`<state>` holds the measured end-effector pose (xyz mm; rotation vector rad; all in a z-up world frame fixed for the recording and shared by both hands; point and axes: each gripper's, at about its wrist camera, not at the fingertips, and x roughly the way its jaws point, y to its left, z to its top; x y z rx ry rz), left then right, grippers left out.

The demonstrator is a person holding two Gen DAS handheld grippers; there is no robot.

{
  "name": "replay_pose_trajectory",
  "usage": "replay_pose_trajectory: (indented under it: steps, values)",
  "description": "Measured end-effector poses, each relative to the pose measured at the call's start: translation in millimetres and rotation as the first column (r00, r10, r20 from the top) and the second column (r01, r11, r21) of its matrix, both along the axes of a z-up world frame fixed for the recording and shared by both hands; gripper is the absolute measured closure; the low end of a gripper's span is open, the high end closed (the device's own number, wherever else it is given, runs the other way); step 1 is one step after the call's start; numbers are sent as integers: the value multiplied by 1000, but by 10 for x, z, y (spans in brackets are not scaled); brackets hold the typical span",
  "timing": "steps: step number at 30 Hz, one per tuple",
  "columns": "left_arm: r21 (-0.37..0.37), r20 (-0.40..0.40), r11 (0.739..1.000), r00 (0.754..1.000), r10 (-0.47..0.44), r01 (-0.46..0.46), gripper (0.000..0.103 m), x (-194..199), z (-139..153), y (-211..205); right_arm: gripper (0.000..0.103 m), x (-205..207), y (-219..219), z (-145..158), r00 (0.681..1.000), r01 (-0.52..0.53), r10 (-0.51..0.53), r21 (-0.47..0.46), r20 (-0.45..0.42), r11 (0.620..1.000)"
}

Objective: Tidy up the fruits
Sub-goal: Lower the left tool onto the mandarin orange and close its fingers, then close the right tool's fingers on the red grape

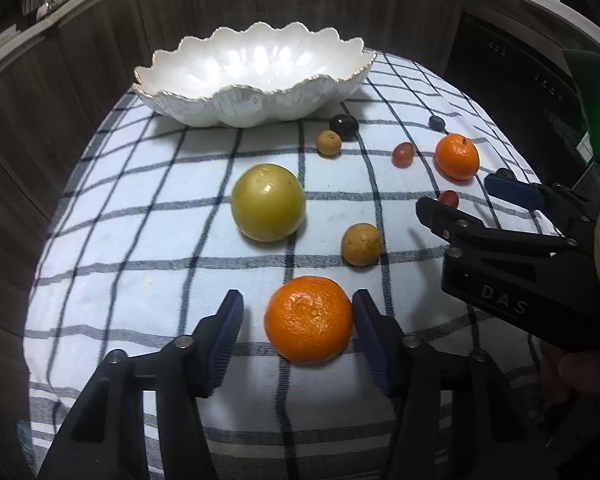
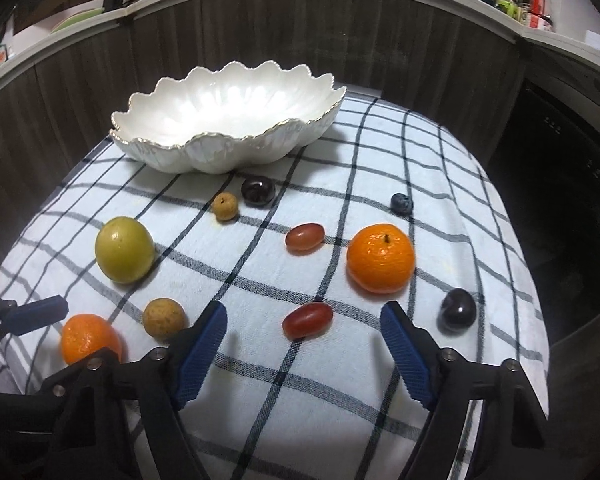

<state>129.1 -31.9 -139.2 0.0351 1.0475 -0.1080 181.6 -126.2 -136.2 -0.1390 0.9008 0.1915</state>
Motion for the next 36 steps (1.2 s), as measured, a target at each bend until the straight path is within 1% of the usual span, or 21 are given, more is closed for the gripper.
replay_pose_trajectory:
  steps: [2,4,5,7,9,14,19,20,22,30,36]
  values:
    - [-2,-11,1000,1000,-4,4,57,6,-27,-16,28,24,-12,-30,1000,1,-1,-1,-6,1000]
    - [-8,-24,1000,1000,-5,4,58,11,-58,-18,33,40,-28,-59,1000,6,-6,2,-13,1000]
    - [-12,-26,1000,1000,-3,3,59,14,-66,-14,35,47,-33,-77,1000,6,-6,6,-20,1000]
    - [-18,-25,1000,1000,-1,0,59,14,-70,-6,43,62,-39,-114,999,2,-2,13,-35,1000]
    - [-23,-25,1000,1000,0,0,59,13,-72,1,48,69,-36,-145,999,0,1,13,-44,1000]
    - [-32,-25,999,1000,13,-14,60,22,-69,31,51,73,-28,-181,999,7,-6,12,-44,1000]
    - [-44,-28,998,999,35,-36,60,46,-67,86,67,80,-8,-184,999,-10,12,29,-40,1000]
    - [-45,-27,998,999,38,-40,60,50,-65,96,68,83,-10,-184,999,-9,11,36,-41,999]
    - [-46,-24,998,999,46,-47,60,54,-58,110,74,93,-31,-183,999,1,1,45,-41,999]
    - [-49,5,997,998,58,-58,60,55,1,132,75,84,-63,-159,999,17,-14,58,-45,998]
    - [-56,30,996,997,72,-70,61,59,66,178,75,23,-51,-48,999,24,-23,55,-26,998]
